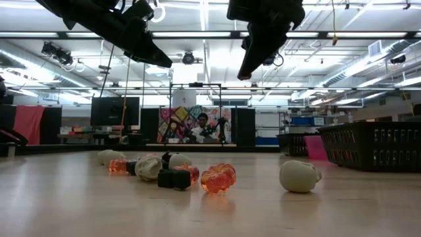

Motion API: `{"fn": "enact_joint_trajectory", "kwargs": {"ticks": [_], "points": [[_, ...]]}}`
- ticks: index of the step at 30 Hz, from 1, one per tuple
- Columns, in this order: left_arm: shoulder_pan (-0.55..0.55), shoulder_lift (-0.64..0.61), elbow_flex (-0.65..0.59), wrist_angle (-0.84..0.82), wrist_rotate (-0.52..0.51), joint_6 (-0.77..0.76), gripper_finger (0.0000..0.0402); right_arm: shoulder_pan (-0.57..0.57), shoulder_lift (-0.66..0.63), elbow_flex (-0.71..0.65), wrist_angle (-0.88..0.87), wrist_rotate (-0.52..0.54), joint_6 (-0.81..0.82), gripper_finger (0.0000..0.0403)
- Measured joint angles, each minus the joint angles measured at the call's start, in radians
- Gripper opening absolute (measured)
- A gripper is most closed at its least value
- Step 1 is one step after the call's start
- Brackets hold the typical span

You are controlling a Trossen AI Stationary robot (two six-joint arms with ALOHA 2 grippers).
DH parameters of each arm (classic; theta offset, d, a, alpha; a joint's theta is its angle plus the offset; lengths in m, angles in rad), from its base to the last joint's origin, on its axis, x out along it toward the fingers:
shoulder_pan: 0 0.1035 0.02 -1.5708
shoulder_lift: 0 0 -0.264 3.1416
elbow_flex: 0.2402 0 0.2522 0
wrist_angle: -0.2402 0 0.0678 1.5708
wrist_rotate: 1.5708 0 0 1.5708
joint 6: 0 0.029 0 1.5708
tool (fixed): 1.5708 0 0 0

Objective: Sort Halloween decoration
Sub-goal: Put the orange pumpkin toy into the pink bowl

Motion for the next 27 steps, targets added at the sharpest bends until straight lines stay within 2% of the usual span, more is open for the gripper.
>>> {"fn": "enact_joint_trajectory", "kwargs": {"ticks": [7,14,27], "points": [[0.000,0.000,0.000,0.000,0.000,0.001,0.0192,-0.016,-0.022,0.000,-0.109,0.075,0.027,0.0096],[0.000,0.000,0.000,0.001,0.000,0.004,0.0192,-0.048,-0.032,0.000,-0.296,0.124,0.113,0.0096],[0.000,0.000,0.000,0.001,0.000,0.003,0.0192,-0.101,-0.032,0.000,-0.527,0.154,0.231,0.0096]]}}
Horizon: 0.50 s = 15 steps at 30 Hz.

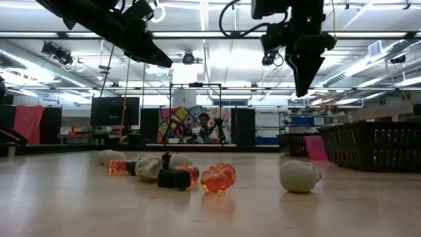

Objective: Sort Halloween decoration
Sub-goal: Put the orange pumpkin toy into the pink bowl

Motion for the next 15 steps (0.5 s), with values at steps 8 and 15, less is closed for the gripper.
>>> {"fn": "enact_joint_trajectory", "kwargs": {"ticks": [8,15], "points": [[0.000,0.000,0.000,0.000,0.000,0.000,0.0192,-0.019,0.000,0.000,-0.081,-0.002,0.031,0.0096],[0.000,0.000,0.000,0.000,0.000,-0.001,0.0192,-0.019,0.000,0.000,-0.107,-0.007,0.055,0.0096]]}}
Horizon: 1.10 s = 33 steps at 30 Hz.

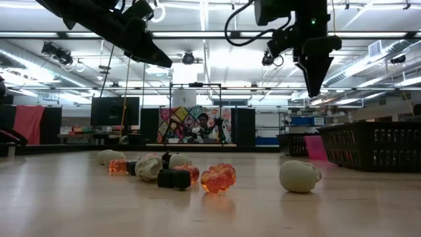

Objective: Sort Halloween decoration
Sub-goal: Put the orange pumpkin toy into the pink bowl

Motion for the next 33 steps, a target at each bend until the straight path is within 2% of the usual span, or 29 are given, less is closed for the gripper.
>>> {"fn": "enact_joint_trajectory", "kwargs": {"ticks": [26,33], "points": [[0.000,0.000,0.000,0.000,0.000,-0.002,0.0192,0.000,0.000,0.000,-0.028,0.025,0.044,0.0097],[0.000,0.000,0.000,0.000,0.000,-0.002,0.0192,-0.016,0.002,-0.100,0.009,0.025,0.044,0.0097]]}}
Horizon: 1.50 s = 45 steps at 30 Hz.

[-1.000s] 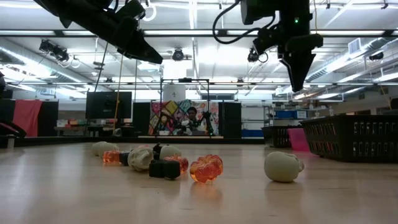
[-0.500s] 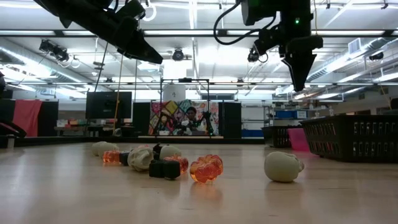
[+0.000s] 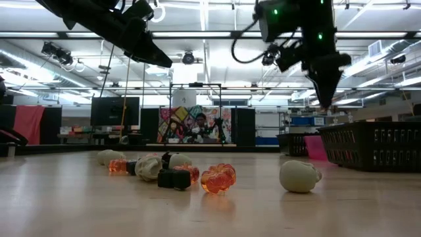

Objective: Sort Halloween decoration
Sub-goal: Put the orange pumpkin toy into the pink bowl

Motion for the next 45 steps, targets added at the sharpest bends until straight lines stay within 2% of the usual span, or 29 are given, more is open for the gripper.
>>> {"fn": "enact_joint_trajectory", "kwargs": {"ticks": [19,32,45], "points": [[0.000,0.000,0.000,0.000,0.000,0.000,0.0192,-0.136,0.000,-0.297,0.339,-0.022,-0.102,0.0097],[0.000,0.000,0.000,0.000,0.000,0.000,0.0192,-0.172,0.000,-0.383,0.495,-0.072,-0.128,0.0097],[0.000,0.000,0.000,0.001,0.000,-0.001,0.0192,-0.175,-0.002,-0.397,0.509,-0.080,-0.127,0.0097]]}}
